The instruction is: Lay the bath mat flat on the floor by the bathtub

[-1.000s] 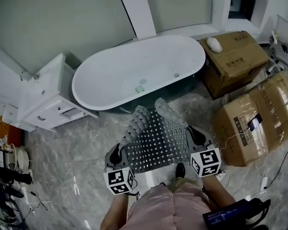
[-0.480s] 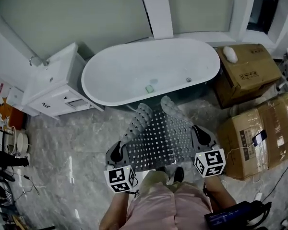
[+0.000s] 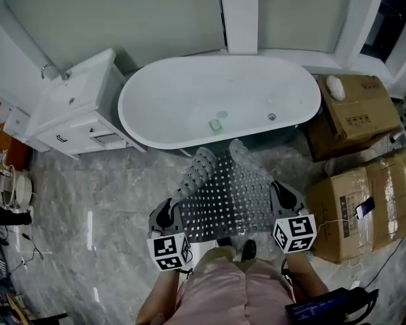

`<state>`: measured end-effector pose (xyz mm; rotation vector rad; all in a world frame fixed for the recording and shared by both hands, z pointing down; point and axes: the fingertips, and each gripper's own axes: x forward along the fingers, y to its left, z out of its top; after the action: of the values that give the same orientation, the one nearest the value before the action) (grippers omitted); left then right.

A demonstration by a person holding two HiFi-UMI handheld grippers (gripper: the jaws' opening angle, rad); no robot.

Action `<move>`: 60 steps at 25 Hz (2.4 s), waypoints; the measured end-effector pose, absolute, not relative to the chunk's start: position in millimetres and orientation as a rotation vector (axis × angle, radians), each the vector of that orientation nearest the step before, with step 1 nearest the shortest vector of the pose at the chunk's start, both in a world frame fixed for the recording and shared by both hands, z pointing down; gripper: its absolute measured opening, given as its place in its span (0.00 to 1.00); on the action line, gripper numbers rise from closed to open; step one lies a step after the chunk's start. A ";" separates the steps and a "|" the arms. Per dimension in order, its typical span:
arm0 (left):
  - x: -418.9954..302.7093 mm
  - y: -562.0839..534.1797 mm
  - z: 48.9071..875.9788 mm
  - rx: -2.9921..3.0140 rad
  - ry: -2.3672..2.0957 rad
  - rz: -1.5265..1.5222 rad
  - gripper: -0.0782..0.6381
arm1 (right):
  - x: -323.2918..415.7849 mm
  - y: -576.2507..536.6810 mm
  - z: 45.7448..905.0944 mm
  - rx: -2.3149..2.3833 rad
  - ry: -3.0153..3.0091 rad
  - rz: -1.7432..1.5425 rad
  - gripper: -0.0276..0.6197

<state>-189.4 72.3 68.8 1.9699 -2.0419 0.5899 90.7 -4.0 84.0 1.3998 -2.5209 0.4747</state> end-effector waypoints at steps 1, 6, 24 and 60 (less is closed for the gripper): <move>-194.6 68.9 68.8 1.969 -2.042 0.586 0.16 | 85.8 -7.9 83.1 1.400 -2.519 0.470 0.09; -214.2 54.5 67.7 1.981 -2.045 0.555 0.16 | 68.8 -21.6 74.8 1.414 -2.517 0.436 0.09; -210.6 12.4 39.3 2.070 -2.076 0.471 0.16 | 78.3 -54.6 35.6 1.483 -2.528 0.314 0.09; -161.7 31.9 157.4 1.893 -1.852 0.687 0.16 | 138.9 -40.5 158.9 1.399 -2.332 0.579 0.09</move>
<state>-161.7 31.9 157.4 1.8928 -1.8523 0.6871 138.9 -40.5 158.9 1.3990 -2.3317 0.5794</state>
